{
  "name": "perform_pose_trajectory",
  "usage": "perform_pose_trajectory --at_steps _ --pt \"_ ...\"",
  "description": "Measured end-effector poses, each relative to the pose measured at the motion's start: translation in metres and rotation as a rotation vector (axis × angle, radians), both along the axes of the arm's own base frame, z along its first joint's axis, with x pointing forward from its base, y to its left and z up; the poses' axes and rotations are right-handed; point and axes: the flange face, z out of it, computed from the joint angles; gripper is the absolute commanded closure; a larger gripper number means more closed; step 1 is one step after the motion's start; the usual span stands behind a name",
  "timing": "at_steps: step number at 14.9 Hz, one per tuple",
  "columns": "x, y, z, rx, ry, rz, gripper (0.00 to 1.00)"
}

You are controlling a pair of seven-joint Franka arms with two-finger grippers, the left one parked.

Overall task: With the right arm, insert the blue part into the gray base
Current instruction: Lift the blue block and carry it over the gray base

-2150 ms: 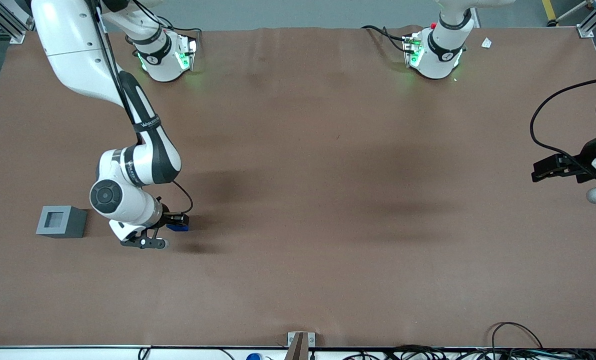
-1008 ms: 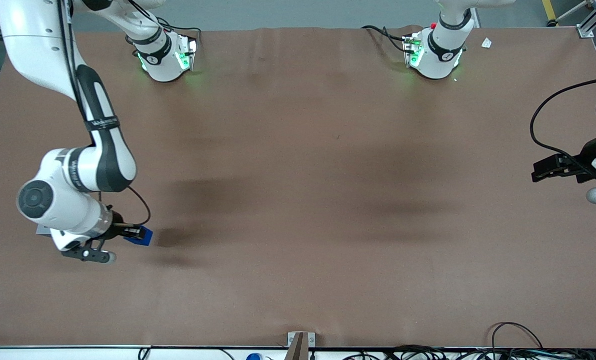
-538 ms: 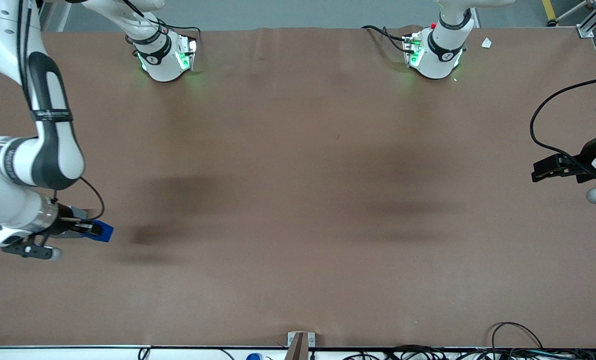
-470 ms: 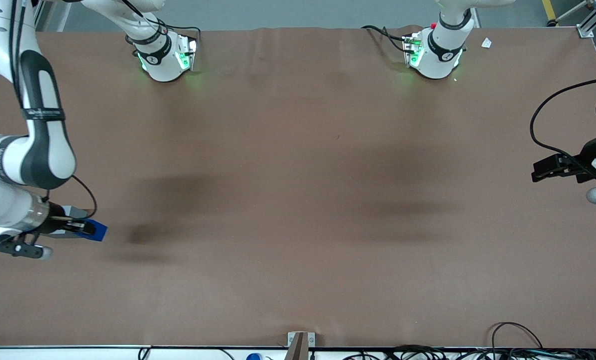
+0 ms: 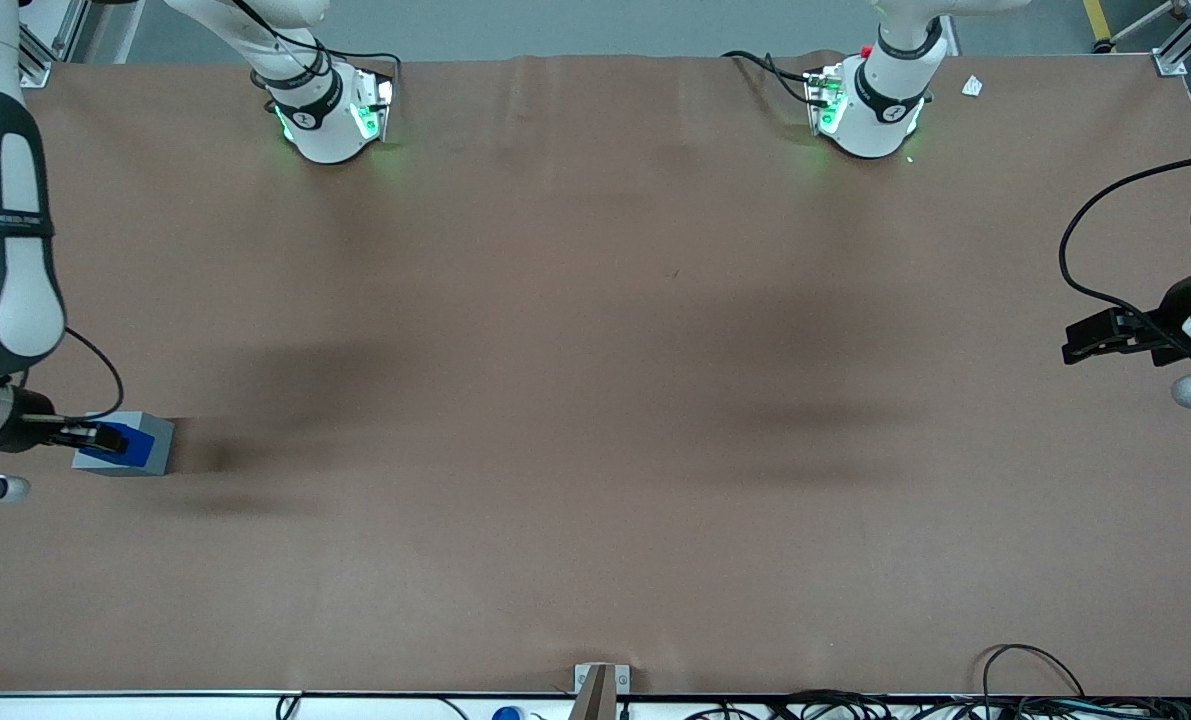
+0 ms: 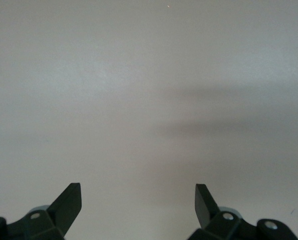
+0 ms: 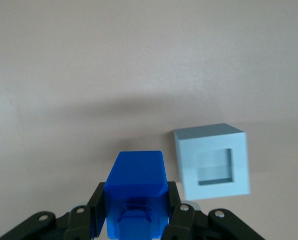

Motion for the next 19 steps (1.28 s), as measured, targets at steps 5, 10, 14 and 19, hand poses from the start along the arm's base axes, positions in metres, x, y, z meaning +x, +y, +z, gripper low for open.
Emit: perform_pose_trajectory --at_steps 5,10,14,19 --pt "-0.006 -0.033 0.011 0.004 0.002 0.063 0.77" --pt "-0.010 -0.066 -0.013 -0.016 0.005 0.096 0.77" --pt "-0.010 -0.073 -0.033 -0.014 0.016 0.100 0.78" --pt "-0.008 -0.073 -0.048 -0.010 0.027 0.095 0.78"
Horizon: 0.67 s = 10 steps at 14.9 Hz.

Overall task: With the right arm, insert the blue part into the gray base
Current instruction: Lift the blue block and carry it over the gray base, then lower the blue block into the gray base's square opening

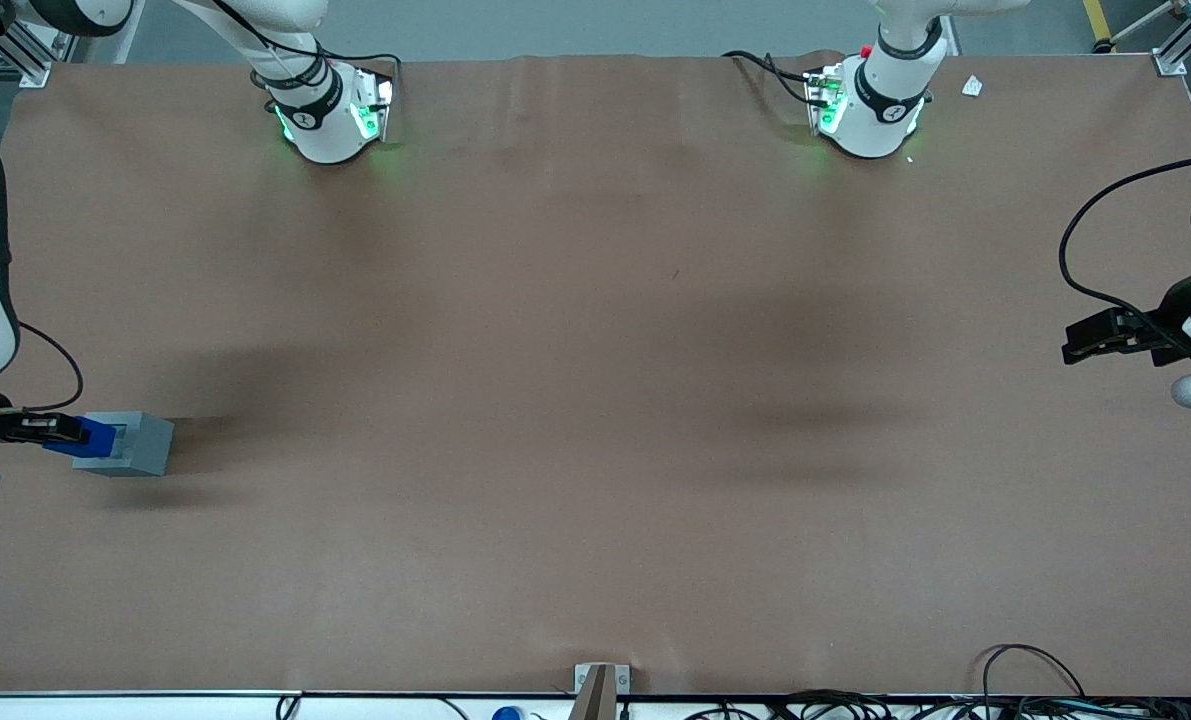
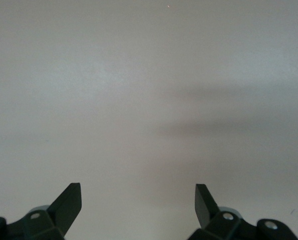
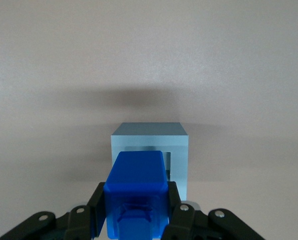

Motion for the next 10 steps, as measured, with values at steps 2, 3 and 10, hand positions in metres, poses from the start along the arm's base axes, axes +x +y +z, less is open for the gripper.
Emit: perform_pose_trajectory --at_steps 2,3,10 --pt "-0.0001 -0.0004 -0.0004 -0.001 0.001 -0.018 0.78" --pt "-0.0002 -0.0007 -0.0004 -0.002 0.001 -0.032 0.78" --pt "-0.0027 -0.0070 -0.0012 -0.002 0.003 -0.057 0.78"
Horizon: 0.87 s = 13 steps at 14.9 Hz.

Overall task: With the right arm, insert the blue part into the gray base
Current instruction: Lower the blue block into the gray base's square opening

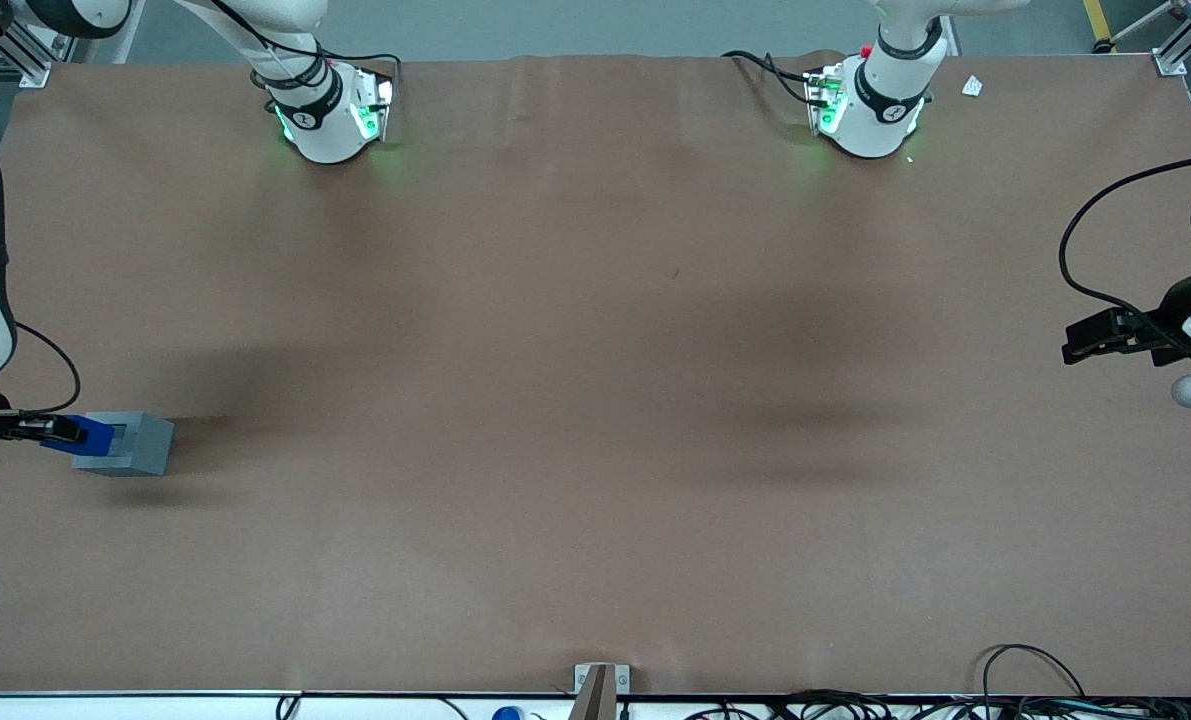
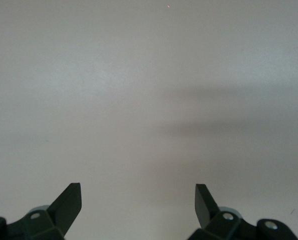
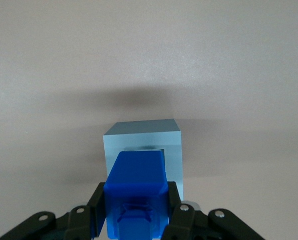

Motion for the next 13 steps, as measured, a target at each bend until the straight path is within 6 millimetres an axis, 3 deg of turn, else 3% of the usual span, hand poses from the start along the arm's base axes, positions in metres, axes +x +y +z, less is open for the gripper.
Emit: perform_pose_trajectory --at_steps 13 --pt "-0.001 0.000 -0.016 0.000 0.025 0.004 0.78"
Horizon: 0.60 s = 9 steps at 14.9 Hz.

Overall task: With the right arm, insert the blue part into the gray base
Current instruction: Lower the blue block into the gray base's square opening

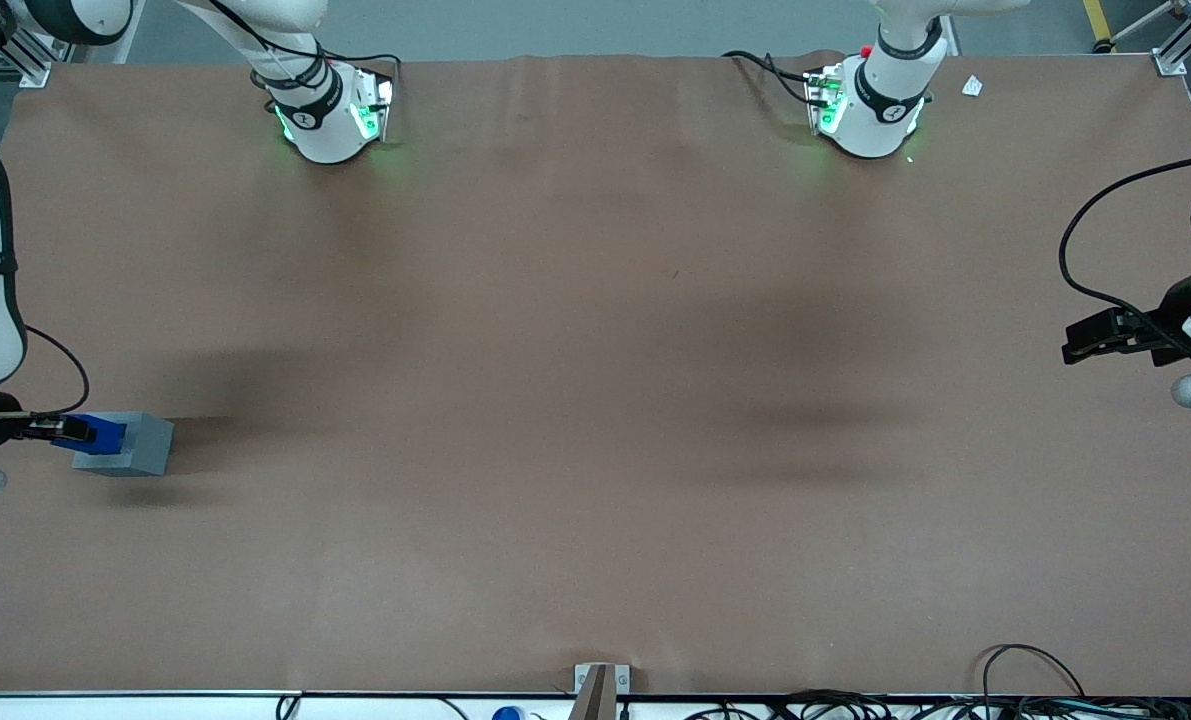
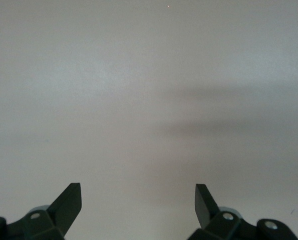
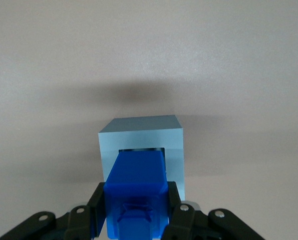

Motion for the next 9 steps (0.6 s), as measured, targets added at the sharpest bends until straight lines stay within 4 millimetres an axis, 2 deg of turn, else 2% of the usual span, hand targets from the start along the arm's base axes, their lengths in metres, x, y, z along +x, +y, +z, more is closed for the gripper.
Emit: perform_pose_trajectory --at_steps 9 --pt "-0.0011 -0.0003 -0.0043 -0.005 0.010 0.004 0.78"
